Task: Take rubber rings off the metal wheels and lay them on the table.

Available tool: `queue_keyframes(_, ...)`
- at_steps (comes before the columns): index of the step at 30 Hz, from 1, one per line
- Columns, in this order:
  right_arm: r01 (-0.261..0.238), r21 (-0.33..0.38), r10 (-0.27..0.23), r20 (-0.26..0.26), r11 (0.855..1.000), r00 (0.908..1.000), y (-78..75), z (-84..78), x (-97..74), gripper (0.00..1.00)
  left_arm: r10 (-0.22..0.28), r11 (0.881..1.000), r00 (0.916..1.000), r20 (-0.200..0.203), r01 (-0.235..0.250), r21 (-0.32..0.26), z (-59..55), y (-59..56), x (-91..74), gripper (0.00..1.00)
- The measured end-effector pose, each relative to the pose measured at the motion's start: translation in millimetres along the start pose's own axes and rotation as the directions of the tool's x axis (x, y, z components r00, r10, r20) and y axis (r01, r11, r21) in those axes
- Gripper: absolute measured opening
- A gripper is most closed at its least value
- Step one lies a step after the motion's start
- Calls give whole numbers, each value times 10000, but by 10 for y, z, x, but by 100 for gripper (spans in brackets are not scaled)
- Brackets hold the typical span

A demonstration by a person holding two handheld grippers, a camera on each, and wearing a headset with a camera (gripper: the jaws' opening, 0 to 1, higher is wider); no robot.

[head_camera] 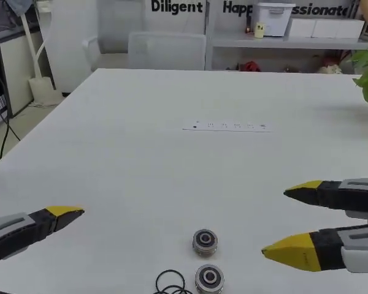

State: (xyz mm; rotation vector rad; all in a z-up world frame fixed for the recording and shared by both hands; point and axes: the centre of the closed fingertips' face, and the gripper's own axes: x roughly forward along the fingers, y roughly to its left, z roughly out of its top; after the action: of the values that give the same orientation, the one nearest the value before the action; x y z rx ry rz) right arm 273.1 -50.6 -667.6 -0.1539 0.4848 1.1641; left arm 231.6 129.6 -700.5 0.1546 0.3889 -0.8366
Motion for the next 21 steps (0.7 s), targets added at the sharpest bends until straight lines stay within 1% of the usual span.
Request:
queue_keyframes(3,152,119,-150,-137,9998,9998,-40,-108,-93,79,10,9999,10000,-39,-11,-146,-42,-10,-8,99)
queue_keyframes(5,420,261,-414,-239,9988,9989,-92,-178,-141,79,55,9997,10000,-82,-57,-227,-74,-8,-13,99)
queue_keyframes(7,567,341,-556,-325,9978,9979,-117,-247,-181,79,90,9996,9999,-112,-93,-276,-96,-6,-18,100)
queue_keyframes(12,786,595,-759,-467,9951,9960,-146,-399,-272,82,186,9990,9997,-173,-193,-402,-149,2,-41,100)
queue_keyframes(14,885,894,-849,-432,9921,9955,-154,-462,-297,82,241,9985,9995,-186,-250,-478,-172,15,-46,100)
queue_keyframes(17,965,1146,-923,-414,9887,9949,-154,-549,-312,83,287,9978,9994,-187,-298,-594,-214,29,-45,100)
queue_keyframes(18,1016,1387,-965,-432,9851,9944,-154,-615,-316,83,299,9974,9993,-217,-312,-648,-232,33,-43,100)
queue_keyframes(21,1067,1628,-981,-598,9809,9934,-138,-757,-328,83,335,9967,9989,-318,-357,-725,-284,46,-47,100)
